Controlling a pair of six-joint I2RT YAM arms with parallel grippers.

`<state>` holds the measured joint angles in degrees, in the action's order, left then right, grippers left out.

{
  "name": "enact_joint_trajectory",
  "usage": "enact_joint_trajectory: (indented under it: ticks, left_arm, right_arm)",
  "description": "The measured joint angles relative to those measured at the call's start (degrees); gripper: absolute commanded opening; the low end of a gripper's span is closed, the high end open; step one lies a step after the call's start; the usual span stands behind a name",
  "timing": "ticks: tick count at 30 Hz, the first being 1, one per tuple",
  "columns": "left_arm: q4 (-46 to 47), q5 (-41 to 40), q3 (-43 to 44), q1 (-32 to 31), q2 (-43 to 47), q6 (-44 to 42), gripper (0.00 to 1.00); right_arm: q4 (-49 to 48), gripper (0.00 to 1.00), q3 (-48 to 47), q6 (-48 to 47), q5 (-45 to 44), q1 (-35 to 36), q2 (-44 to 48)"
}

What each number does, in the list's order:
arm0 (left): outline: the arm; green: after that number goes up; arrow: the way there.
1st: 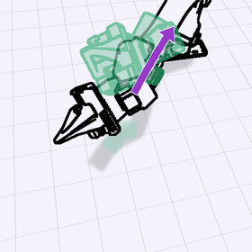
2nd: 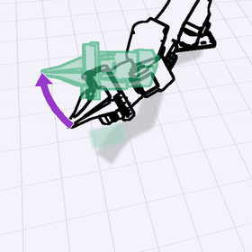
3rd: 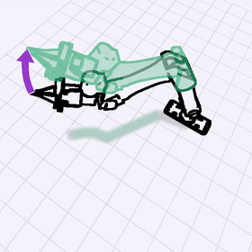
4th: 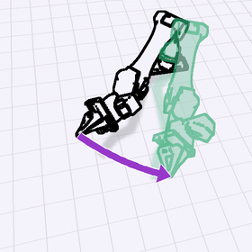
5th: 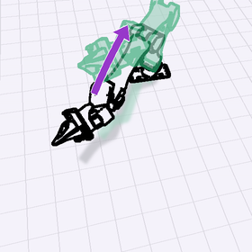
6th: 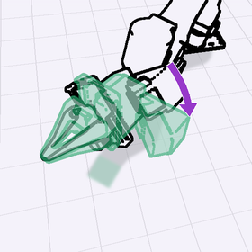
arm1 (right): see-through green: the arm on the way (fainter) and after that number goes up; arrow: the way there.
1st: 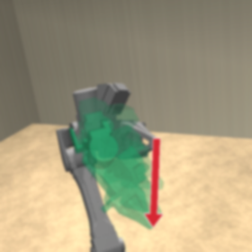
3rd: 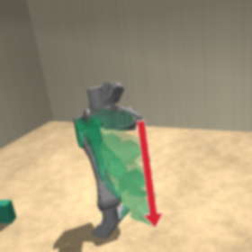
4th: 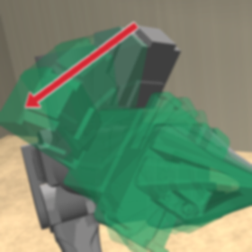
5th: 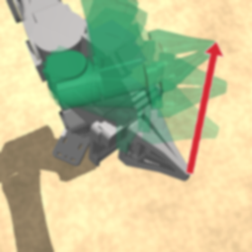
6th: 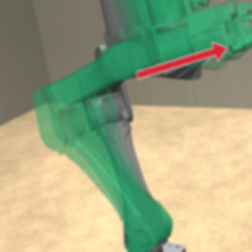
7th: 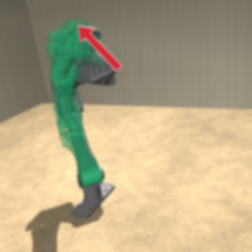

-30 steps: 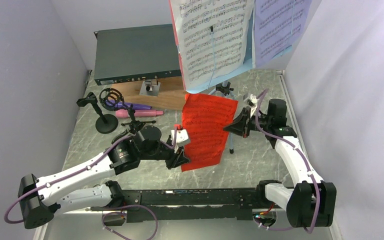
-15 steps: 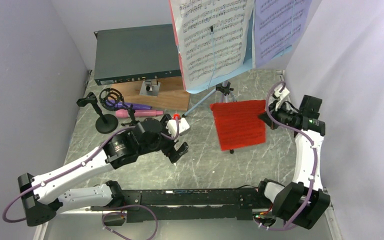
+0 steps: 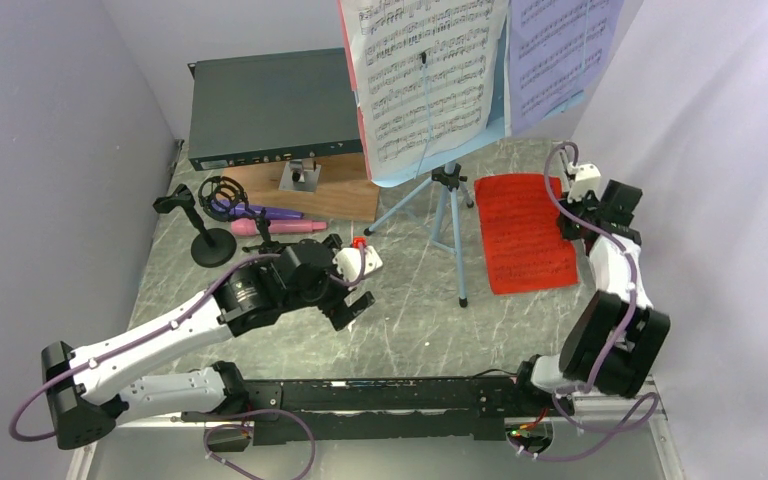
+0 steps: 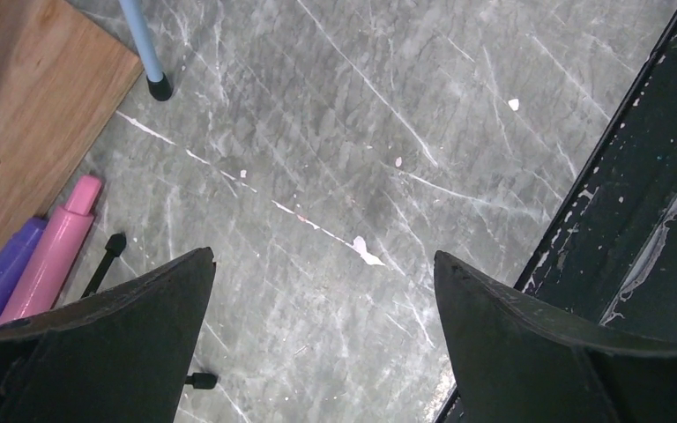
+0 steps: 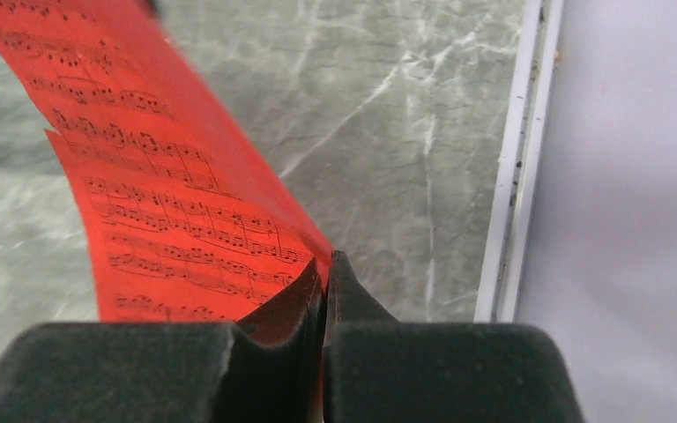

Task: Pack up the instrument practice props
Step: Place the sheet music at the center of the board.

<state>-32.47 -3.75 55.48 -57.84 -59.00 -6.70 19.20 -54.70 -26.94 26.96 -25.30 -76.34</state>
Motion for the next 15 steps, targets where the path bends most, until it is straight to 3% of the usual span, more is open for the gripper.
enact_joint_trajectory:
  ticks: [15]
  left_arm:
    - [-0.1,-1.2,-5.7,0.9,8.2,0.3,0.99]
  right_arm:
    - [-23.4,0.00,-11.9,7.7,-33.6,15.6,-29.7]
